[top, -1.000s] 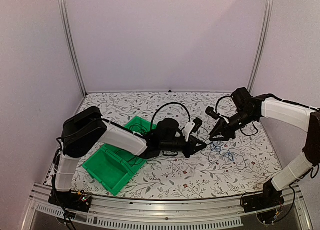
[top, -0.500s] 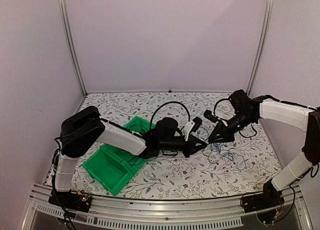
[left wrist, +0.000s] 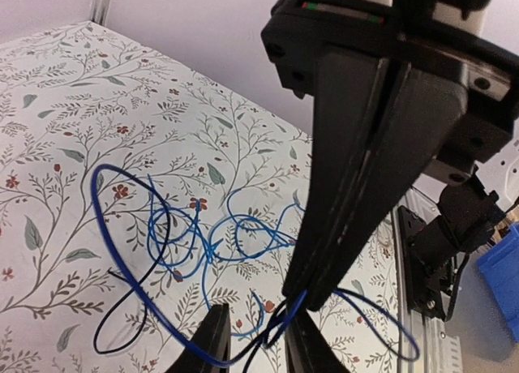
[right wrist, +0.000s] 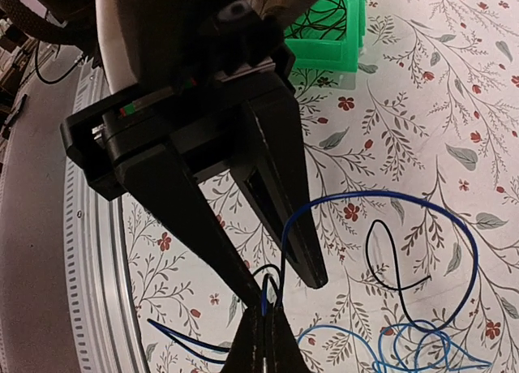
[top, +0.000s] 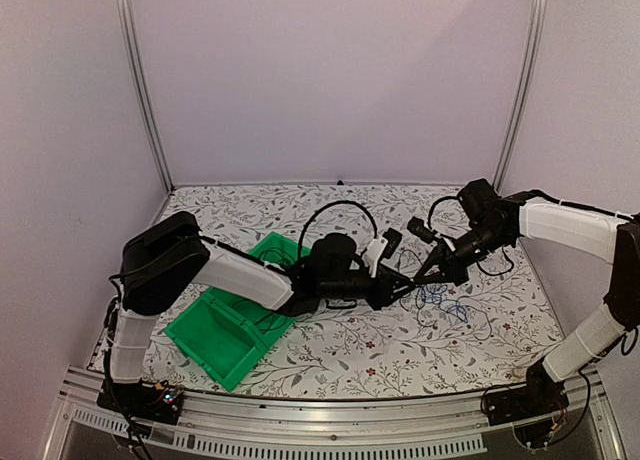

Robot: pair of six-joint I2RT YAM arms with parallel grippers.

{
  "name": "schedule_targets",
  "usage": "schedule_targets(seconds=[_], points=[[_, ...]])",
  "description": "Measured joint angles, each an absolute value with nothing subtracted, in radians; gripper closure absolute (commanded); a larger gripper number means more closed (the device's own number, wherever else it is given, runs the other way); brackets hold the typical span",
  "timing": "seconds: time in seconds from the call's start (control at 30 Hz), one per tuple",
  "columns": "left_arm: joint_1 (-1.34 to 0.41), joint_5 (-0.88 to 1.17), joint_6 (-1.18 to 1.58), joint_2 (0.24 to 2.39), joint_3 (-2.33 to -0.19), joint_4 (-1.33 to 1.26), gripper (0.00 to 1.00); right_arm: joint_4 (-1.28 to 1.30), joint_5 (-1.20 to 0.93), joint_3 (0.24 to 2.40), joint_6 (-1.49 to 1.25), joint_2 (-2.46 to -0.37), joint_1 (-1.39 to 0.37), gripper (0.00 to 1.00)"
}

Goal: Untangle the cables

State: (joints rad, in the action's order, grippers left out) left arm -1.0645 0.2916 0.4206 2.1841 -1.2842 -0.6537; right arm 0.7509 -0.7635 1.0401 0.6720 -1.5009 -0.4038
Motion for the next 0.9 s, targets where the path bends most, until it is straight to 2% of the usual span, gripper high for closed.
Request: schedule_targets(seconds=[0.1, 0.2, 0.63, 0.8, 0.9], points=[[-1.064, 0.259, 0.439, 2.186, -1.305, -0.634, 0.86, 0.745, -0.777, 1.040, 0.664, -1.500, -0.402, 1.00], [-1.064, 0.219, 0.467, 2.194, -1.328, -0.623, 0.88, 0.735, -0.789, 1.041, 0.654, -1.500, -0.397, 1.00], [-1.013, 0.170, 0.669, 2.269, -1.349, -0.825, 0.85, 0.747, -0.878, 1.041, 0.640, -1.500, -0.400, 1.00], [-0.996, 0.167, 0.694, 2.297, -1.375, -0.822, 0.86, 0.760, -0.913, 1.052, 0.640, -1.494, -0.401, 1.00], [-0.994, 0.163, 0.701, 2.297, -1.371, -0.825, 0.81, 0.759, -0.913, 1.053, 0.638, -1.472, -0.401, 1.00]])
